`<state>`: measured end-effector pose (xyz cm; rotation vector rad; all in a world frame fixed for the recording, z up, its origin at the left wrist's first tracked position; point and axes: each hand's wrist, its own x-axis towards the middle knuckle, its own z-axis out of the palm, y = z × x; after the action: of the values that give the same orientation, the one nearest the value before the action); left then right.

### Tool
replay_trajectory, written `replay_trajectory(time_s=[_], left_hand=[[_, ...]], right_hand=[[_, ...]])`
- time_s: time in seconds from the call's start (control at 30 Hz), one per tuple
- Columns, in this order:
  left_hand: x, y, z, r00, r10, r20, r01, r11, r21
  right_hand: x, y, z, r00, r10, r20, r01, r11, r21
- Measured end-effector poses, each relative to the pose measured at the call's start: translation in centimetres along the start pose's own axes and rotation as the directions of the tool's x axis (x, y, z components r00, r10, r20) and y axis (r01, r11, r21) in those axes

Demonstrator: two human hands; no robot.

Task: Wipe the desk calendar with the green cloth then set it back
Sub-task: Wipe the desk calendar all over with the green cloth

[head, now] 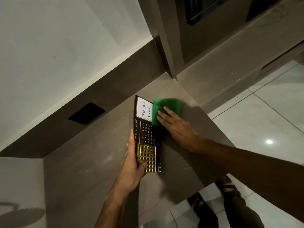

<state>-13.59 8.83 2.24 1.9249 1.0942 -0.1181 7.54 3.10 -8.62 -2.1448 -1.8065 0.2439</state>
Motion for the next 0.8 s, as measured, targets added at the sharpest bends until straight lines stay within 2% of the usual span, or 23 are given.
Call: replay_trajectory(time_s=[0.13,0.23,0.4,0.5,0.6,0.7,0.8], left_hand=[[0.1,0.2,-0.2,1.000,-0.002,0.006,0.001,1.000,0.016],[0.3,0.4,-0.2,1.000,0.002,0.004,-0.002,1.000,0.030],[0.2,0.4,-0.2,1.000,-0.005,-0.004,0.005,0.999,0.032],[0.2,0.2,-0.1,1.000,0.002,-0.006,-0.001,1.000,0.026],[0.3,-0.1,-0.1,1.000,0.010,-0.011,-0.010,1.000,0.016],[0.3,-0.4,0.0,1.000,0.018,-0.016,-0.018,0.999,0.028],[0.5,-0.7,0.1,0.997,0.049,-0.053,-0.046,0.997,0.069]], right_hand=[[2.6,1.8,-0.9,0.994,0.086,-0.074,-0.086,0.996,0.003],[4.2,1.8,-1.4,0.987,0.078,-0.142,-0.078,0.997,0.008],[0.3,-2.0,-1.2,0.970,0.101,-0.220,-0.086,0.993,0.079],[-4.1,-6.0,1.0,0.973,0.098,-0.207,-0.041,0.964,0.263],[-6.5,-8.0,1.9,0.980,0.094,-0.175,-0.002,0.886,0.464],[-5.5,-8.2,0.5,0.973,0.051,-0.225,0.070,0.865,0.497],[-3.1,-8.3,-0.5,0.952,-0.130,-0.279,0.240,0.881,0.409]])
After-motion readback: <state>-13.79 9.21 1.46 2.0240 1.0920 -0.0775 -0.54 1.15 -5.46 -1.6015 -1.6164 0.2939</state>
